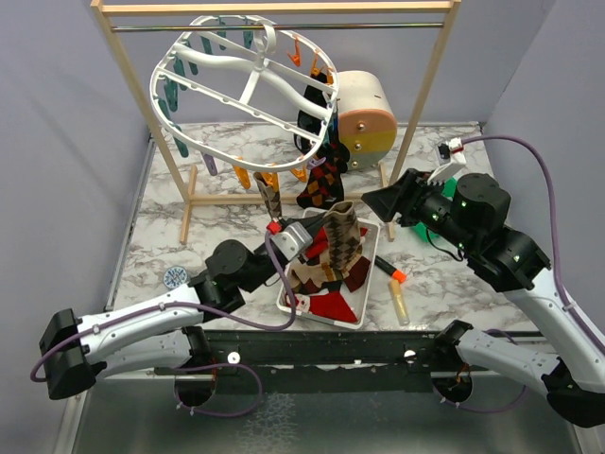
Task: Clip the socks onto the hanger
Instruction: Pick up the sock from the bin.
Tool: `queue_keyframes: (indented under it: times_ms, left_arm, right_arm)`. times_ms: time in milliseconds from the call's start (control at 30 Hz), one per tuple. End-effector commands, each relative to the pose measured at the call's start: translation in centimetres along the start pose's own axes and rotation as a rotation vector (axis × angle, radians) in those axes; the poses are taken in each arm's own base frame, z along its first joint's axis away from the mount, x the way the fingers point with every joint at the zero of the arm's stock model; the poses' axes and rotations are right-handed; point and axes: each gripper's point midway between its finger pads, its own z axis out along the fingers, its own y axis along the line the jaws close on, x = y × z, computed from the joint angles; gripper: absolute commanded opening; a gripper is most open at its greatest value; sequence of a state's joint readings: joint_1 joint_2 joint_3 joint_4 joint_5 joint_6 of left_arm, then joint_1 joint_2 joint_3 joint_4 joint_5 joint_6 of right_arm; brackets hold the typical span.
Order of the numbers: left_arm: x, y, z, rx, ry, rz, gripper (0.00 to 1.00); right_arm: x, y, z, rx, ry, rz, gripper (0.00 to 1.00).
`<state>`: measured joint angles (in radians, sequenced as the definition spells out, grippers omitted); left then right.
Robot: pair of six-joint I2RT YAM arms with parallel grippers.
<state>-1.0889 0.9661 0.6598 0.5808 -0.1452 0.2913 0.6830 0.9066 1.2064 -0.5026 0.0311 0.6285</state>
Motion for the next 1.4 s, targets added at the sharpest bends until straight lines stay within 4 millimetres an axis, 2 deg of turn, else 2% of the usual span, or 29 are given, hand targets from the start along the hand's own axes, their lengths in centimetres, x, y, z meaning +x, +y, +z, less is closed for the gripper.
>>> queue_keyframes:
  times_ms: [0, 200, 300, 533, 733, 967, 1200, 1367]
  left_arm:
    - [-1.4, -1.2, -1.9, 0.1, -0.003, 0.007, 0.0]
    - [-3.5, -1.0, -4.1, 0.166, 0.072, 0.0, 0.0]
    - [-4.4, -0.6, -5.2, 0.173, 0.104, -0.006, 0.0]
    - [-3.8, 1.7, -7.4, 0.076, 0.168, 0.02, 0.0]
    - [-2.5, 2.9, -7.7, -0.001, 0.201, 0.025, 0.0]
    - [-2.5, 3.6, -7.0, -0.057, 0.191, 0.02, 0.0]
    - [-2.0, 4.7, -6.9, -0.137, 0.2, 0.005, 0.0]
    - [-1.9, 5.8, -6.8, -0.211, 0.194, -0.012, 0.0]
  right_arm:
    - [-0.3, 0.1, -1.3, -0.018, 0.013, -0.134, 0.62]
    - [-1.7, 2.1, -1.7, -0.133, -0.055, -0.207, 0.65]
    - [-1.7, 3.0, -1.4, -0.194, -0.069, -0.245, 0.65]
    - [-0.2, 6.2, -0.2, -0.41, -0.037, -0.295, 0.65]
    - [-0.7, 6.0, 1.4, -0.388, -0.056, -0.299, 0.64]
    - [-1.6, 4.5, 3.2, -0.287, -0.107, -0.235, 0.62]
    - [-3.1, 4.8, 3.8, -0.291, -0.191, -0.212, 0.62]
    - [-2.4, 5.5, 5.0, -0.323, -0.144, -0.21, 0.61]
